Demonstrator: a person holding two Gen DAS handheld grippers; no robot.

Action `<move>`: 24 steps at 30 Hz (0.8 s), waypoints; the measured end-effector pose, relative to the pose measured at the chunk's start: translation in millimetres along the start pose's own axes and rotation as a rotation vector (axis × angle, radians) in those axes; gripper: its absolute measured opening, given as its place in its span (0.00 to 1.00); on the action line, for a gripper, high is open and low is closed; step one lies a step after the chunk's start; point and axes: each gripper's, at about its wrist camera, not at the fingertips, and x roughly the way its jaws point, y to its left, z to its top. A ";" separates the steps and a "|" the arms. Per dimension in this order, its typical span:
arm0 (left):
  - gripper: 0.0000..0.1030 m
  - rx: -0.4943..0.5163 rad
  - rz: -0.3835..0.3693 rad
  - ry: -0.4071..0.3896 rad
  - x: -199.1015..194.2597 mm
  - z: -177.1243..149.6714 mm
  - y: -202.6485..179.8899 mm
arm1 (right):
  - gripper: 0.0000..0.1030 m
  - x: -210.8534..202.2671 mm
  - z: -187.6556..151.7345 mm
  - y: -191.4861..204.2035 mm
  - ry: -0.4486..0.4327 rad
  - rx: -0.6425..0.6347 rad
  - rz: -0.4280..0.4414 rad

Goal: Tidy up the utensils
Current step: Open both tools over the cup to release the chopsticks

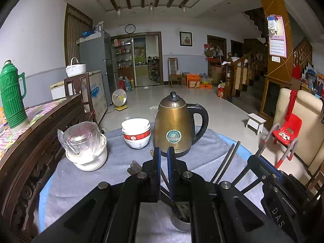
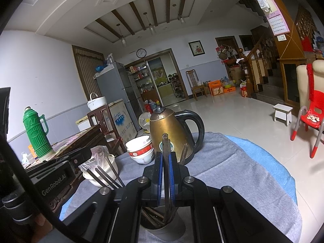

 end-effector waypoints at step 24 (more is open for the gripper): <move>0.06 -0.014 0.028 0.018 -0.9 -5.9 14.9 | 0.09 2.8 -3.2 8.9 0.042 -0.008 0.029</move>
